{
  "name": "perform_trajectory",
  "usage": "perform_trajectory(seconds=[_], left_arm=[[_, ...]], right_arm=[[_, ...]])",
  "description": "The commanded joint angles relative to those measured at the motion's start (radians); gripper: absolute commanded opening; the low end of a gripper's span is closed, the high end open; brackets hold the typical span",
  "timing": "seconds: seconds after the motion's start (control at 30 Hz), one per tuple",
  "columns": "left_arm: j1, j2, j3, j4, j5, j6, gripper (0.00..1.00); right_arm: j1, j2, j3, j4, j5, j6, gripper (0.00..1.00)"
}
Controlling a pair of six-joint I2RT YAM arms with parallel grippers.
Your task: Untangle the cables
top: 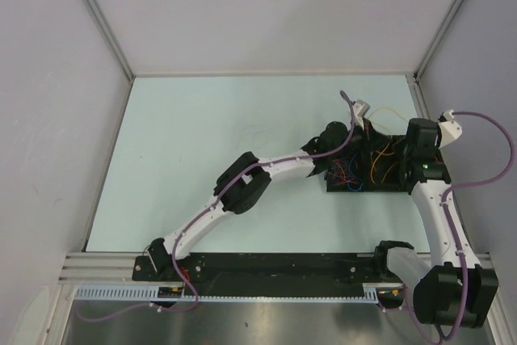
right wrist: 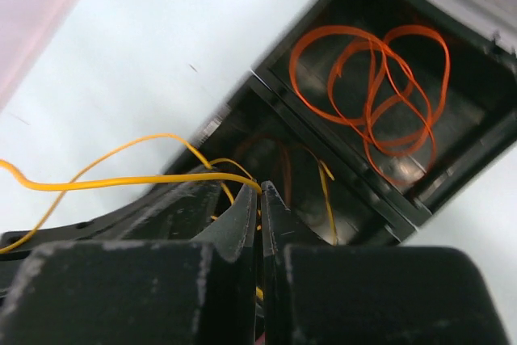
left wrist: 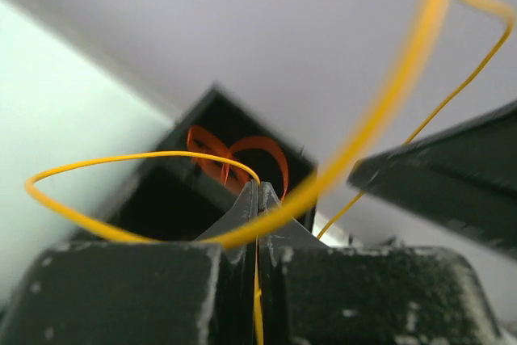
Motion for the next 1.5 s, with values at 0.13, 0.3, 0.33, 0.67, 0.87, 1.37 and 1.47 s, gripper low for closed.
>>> perform_trajectory(seconds=[0.13,0.3,0.33,0.67,0.87,1.37,1.47], left_arm=[[-0.028,-0.126,-0.219,0.084,-0.011,-0.022,0.00],[-0.033,-0.157,-0.206,-0.046,0.008,-0.018,0.05],[-0.035,-0.163,-0.201,-0.087,0.011,-0.013,0.07],[-0.038,-0.206,-0.095,-0.294,0.036,0.044,0.50],[-0.041,-0.279,-0.098,-0.399,0.000,0.073,0.57],[0.050,-0.730,-0.584,-0.564,-0.132,0.122,0.64],[0.083,-0.844,-0.714,-0.572,-0.162,0.147,0.64]], right_arm=[[-0.002,0.005,-0.047,-0.104,0.028,0.048,0.00],[0.000,0.048,-0.070,-0.140,0.025,0.083,0.00],[-0.002,0.077,-0.070,-0.150,0.039,0.093,0.00],[-0.051,0.194,-0.070,-0.177,0.028,0.193,0.00],[-0.052,0.218,-0.070,-0.157,-0.023,0.183,0.00],[0.032,0.290,-0.070,-0.123,-0.078,0.120,0.00],[0.029,0.218,-0.069,-0.112,-0.057,0.085,0.00]])
